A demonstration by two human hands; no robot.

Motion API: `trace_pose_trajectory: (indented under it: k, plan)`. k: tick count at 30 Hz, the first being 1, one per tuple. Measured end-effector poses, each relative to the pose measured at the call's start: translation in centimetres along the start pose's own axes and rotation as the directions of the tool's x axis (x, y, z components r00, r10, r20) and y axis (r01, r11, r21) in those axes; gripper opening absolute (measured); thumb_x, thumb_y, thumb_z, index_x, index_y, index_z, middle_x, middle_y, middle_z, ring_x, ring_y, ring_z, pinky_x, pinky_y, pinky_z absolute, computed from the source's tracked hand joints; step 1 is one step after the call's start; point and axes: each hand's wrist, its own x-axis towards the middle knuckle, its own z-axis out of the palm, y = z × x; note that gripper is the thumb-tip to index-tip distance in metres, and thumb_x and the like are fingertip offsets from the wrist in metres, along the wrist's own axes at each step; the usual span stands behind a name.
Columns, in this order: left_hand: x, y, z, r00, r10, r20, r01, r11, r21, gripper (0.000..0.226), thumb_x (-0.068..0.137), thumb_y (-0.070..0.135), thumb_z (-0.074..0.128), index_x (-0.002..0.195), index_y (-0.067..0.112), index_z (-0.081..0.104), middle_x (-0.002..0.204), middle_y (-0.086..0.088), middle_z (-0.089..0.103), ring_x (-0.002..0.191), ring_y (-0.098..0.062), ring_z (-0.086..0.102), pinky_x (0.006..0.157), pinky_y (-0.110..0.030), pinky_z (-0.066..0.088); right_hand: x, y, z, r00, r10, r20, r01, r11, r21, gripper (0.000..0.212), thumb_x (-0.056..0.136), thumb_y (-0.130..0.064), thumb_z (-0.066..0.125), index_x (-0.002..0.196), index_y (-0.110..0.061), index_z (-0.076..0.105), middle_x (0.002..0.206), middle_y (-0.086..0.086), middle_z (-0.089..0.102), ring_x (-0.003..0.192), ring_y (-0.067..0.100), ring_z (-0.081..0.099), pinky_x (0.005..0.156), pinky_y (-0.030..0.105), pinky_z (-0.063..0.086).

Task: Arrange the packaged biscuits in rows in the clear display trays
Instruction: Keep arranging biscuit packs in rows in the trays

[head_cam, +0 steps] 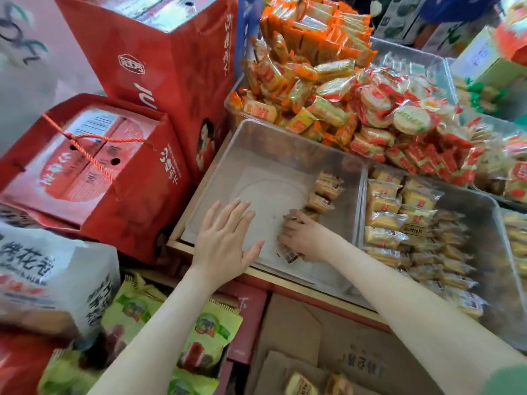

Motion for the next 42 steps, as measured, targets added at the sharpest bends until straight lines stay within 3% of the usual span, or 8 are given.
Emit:
trace_pose_trajectory:
  k: [5, 9, 13, 16, 26, 30, 35, 42]
  plan:
    - [0.2, 0.1, -0.6, 0.989, -0.049, 0.142, 0.057, 0.997, -0.048, 0.059, 0.089, 0.054, 0.045, 0.125, 0.01, 0.065, 0.136, -0.007, 0.059, 0.132, -0.023, 0.05, 0.115, -0.046, 0.025, -1.1, -0.6, -2.3, 0.947, 0.276, -0.164, -0.15, 0.832, 0.534, 0.065, 0.083, -0.023, 0.063, 0.143, -0.015, 0.038, 0.146, 0.004, 0.044, 0.144, 0.022, 0.021, 0.117, 0.042, 0.001]
    - [1.2, 1.1, -2.7, 0.932, -0.224, 0.285, 0.306, 0.908, -0.286, 0.06, 0.093, 0.058, 0.032, 0.127, 0.02, 0.062, 0.14, 0.001, 0.055, 0.137, -0.018, 0.042, 0.116, -0.036, 0.017, -4.3, -1.9, -6.1, 0.842, 0.523, -0.128, 0.014, 0.217, 0.976, 0.062, 0.082, -0.017, 0.075, 0.135, -0.018, 0.043, 0.126, 0.001, 0.053, 0.115, 0.005, 0.047, 0.103, 0.022, 0.035]
    - [2.9, 5.1, -7.2, 0.712, -0.29, 0.639, 0.689, 0.115, -0.715, 0.028, 0.102, 0.037, 0.045, 0.121, 0.021, 0.059, 0.119, 0.003, 0.064, 0.117, -0.015, 0.059, 0.1, -0.03, 0.045, -9.2, -3.8, -8.5, 0.802, 0.592, -0.085, 0.314, -0.296, 0.902, 0.058, 0.082, 0.005, 0.07, 0.131, -0.014, 0.045, 0.12, 0.005, 0.06, 0.109, 0.01, 0.061, 0.09, 0.023, 0.049]
    - [2.9, 8.3, -9.4, 0.679, -0.204, 0.705, 0.683, -0.176, -0.709, 0.032, 0.097, 0.025, 0.057, 0.124, 0.011, 0.054, 0.116, -0.011, 0.065, 0.101, -0.02, 0.069, 0.083, -0.029, 0.057, -12.8, -5.2, -9.3, 0.78, 0.615, -0.112, 0.506, -0.515, 0.692, 0.06, 0.08, 0.011, 0.062, 0.134, -0.007, 0.042, 0.124, 0.015, 0.058, 0.114, 0.024, 0.059, 0.091, 0.029, 0.05]
    - [3.0, 14.1, -14.7, 0.745, -0.105, 0.659, 0.603, -0.316, -0.732, 0.028, 0.089, 0.018, 0.063, 0.113, 0.007, 0.067, 0.103, -0.008, 0.075, 0.097, -0.014, 0.068, 0.088, -0.024, 0.053, -22.8, -6.8, -9.4, 0.699, 0.715, -0.011, 0.557, -0.535, 0.635, 0.074, 0.079, -0.043, 0.076, 0.141, -0.019, 0.042, 0.137, 0.011, 0.055, 0.122, 0.029, 0.057, 0.097, 0.042, 0.05]
    - [3.3, 16.6, -16.3, 0.787, -0.092, 0.61, 0.579, -0.23, -0.782, 0.02, 0.091, 0.01, 0.062, 0.11, 0.011, 0.068, 0.101, -0.007, 0.075, 0.097, -0.015, 0.07, 0.085, -0.024, 0.052, -25.3, -7.1, -9.4, 0.505, 0.851, 0.145, 0.605, -0.469, 0.644, 0.014, 0.092, -0.015, 0.058, 0.105, -0.008, 0.061, 0.111, 0.014, 0.069, 0.097, 0.023, 0.068, 0.078, 0.03, 0.055]
    - [3.3, 18.6, -17.6, 0.827, -0.01, 0.563, 0.547, -0.223, -0.807, 0.037, 0.077, 0.02, 0.066, 0.111, 0.007, 0.068, 0.104, -0.011, 0.074, 0.099, -0.019, 0.069, 0.092, -0.029, 0.051, -27.9, -7.2, -9.8, 0.413, 0.896, 0.166, 0.578, -0.399, 0.712, 0.015, 0.094, 0.001, 0.054, 0.089, -0.009, 0.065, 0.084, 0.007, 0.071, 0.074, 0.019, 0.063, 0.063, 0.024, 0.051]
    - [3.7, 20.1, -18.5, 0.826, 0.062, 0.56, 0.559, -0.207, -0.803, 0.041, 0.08, 0.015, 0.066, 0.119, 0.001, 0.064, 0.108, -0.015, 0.073, 0.1, -0.023, 0.069, 0.092, -0.031, 0.053, -31.4, -7.2, -10.5, 0.518, 0.843, 0.146, 0.716, -0.521, 0.464, 0.018, 0.094, 0.005, 0.046, 0.082, -0.004, 0.056, 0.06, 0.004, 0.064, 0.052, 0.012, 0.061, 0.054, 0.023, 0.053]
